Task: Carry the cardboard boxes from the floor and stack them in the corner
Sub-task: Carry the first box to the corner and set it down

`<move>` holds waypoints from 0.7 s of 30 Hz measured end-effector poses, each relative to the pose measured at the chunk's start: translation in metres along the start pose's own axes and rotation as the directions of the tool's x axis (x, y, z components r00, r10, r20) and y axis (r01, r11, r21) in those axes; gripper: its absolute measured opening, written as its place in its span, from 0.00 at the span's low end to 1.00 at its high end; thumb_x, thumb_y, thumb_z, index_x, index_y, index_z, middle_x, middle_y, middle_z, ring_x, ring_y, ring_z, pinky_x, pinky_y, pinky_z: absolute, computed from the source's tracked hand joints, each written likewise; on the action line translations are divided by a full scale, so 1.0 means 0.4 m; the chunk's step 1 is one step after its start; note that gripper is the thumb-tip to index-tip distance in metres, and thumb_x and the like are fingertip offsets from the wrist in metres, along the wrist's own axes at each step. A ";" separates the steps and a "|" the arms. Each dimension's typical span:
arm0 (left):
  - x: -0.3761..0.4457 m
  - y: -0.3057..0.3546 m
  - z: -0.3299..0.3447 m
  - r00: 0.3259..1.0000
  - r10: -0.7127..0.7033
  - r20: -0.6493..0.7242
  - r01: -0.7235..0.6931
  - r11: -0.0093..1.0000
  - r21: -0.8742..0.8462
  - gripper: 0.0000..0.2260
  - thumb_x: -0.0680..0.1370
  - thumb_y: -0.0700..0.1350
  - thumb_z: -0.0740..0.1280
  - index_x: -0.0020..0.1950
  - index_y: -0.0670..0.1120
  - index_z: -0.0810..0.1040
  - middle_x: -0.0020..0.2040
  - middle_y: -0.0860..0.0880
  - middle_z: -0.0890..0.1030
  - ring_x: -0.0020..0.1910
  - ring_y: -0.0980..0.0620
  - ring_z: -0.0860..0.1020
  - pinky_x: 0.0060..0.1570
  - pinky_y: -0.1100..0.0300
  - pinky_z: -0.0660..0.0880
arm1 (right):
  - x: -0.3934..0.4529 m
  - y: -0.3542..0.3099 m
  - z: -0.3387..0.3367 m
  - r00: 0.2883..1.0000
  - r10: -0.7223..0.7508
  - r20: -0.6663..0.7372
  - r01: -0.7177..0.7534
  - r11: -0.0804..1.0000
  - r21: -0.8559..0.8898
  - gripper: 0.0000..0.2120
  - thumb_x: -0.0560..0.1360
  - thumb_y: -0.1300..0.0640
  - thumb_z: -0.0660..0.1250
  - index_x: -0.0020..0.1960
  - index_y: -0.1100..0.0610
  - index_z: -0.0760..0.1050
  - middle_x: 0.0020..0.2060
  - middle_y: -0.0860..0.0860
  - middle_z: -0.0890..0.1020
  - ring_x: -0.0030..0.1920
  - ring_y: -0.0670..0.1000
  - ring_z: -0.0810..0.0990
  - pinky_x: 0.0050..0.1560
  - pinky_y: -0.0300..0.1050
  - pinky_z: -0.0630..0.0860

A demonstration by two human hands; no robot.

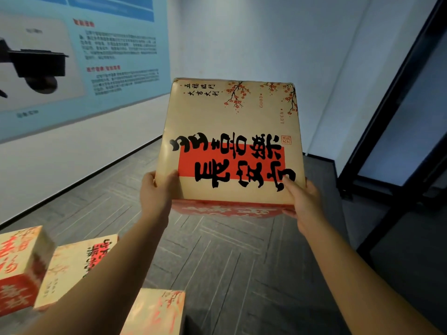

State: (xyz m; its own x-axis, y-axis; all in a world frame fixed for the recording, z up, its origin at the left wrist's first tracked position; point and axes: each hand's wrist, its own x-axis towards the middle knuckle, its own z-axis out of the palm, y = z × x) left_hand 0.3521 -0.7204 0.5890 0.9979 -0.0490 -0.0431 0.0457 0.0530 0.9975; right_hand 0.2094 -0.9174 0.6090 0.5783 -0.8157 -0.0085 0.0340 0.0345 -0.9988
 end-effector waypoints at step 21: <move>0.891 0.036 0.636 0.993 0.054 -0.102 -0.055 0.998 -0.006 0.21 0.77 0.49 0.64 0.67 0.42 0.65 0.55 0.48 0.70 0.54 0.46 0.71 0.51 0.51 0.73 | 1.130 0.004 0.345 0.995 -0.019 0.094 0.017 1.000 0.018 0.11 0.75 0.56 0.67 0.56 0.52 0.74 0.42 0.49 0.80 0.42 0.50 0.78 0.41 0.45 0.76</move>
State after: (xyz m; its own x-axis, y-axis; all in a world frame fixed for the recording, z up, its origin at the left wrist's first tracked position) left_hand 0.6965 -0.9906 0.6022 0.9984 0.0559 0.0059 -0.0094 0.0619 0.9980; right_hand 0.5832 -1.2063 0.6101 0.6517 -0.7583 0.0151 0.0591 0.0309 -0.9978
